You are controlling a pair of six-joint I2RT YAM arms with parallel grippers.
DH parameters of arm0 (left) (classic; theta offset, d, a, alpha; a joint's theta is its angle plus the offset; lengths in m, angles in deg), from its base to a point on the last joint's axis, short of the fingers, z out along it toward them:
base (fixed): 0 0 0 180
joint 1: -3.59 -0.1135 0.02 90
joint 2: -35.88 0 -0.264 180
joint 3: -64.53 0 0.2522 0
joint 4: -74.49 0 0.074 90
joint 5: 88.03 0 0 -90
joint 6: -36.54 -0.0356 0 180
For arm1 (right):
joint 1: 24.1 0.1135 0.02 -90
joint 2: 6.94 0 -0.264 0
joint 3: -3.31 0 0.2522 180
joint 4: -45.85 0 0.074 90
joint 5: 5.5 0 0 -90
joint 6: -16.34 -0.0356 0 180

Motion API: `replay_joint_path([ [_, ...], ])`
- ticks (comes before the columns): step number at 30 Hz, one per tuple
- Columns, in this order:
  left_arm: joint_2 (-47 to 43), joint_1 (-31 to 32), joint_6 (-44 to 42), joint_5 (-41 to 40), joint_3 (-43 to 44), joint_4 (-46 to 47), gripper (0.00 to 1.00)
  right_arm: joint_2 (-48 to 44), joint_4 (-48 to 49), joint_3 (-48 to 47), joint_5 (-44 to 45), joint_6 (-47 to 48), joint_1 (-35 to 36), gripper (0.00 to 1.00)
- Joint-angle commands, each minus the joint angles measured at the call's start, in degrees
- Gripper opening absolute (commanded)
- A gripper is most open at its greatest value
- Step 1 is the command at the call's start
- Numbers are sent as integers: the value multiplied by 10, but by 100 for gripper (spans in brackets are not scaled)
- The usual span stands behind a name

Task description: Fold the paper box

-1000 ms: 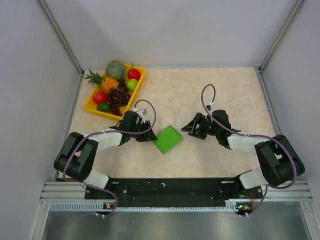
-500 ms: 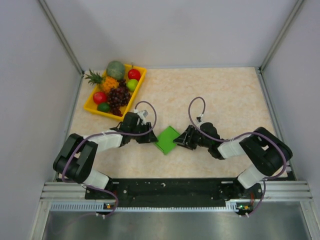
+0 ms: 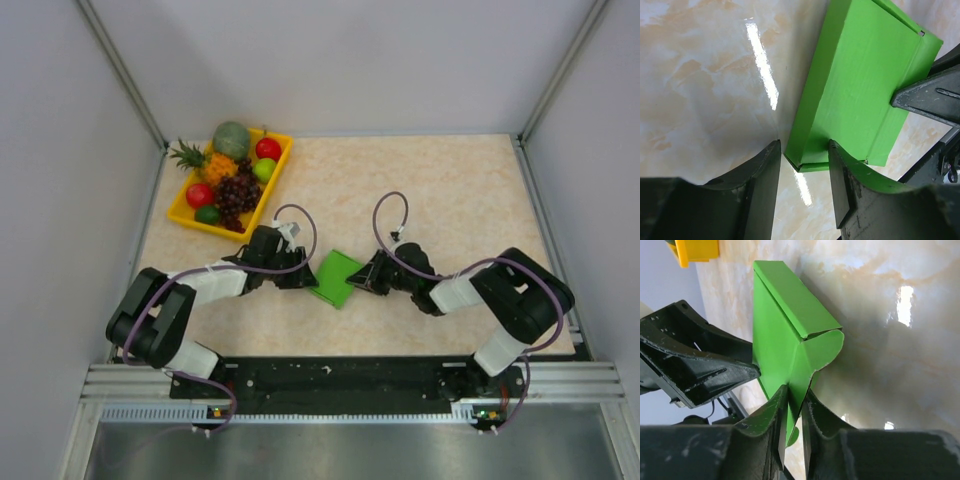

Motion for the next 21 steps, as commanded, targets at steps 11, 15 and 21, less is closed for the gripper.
replay_joint_path([
  [11,-57,3,-50,51,22,-79,74,3,14,-33,-26,63,-3,0],
  [15,-77,-7,-64,63,45,-119,77,18,54,-24,-64,82,-20,0],
  [21,-71,-55,-52,103,54,-66,86,19,76,-18,-95,116,-28,0],
])
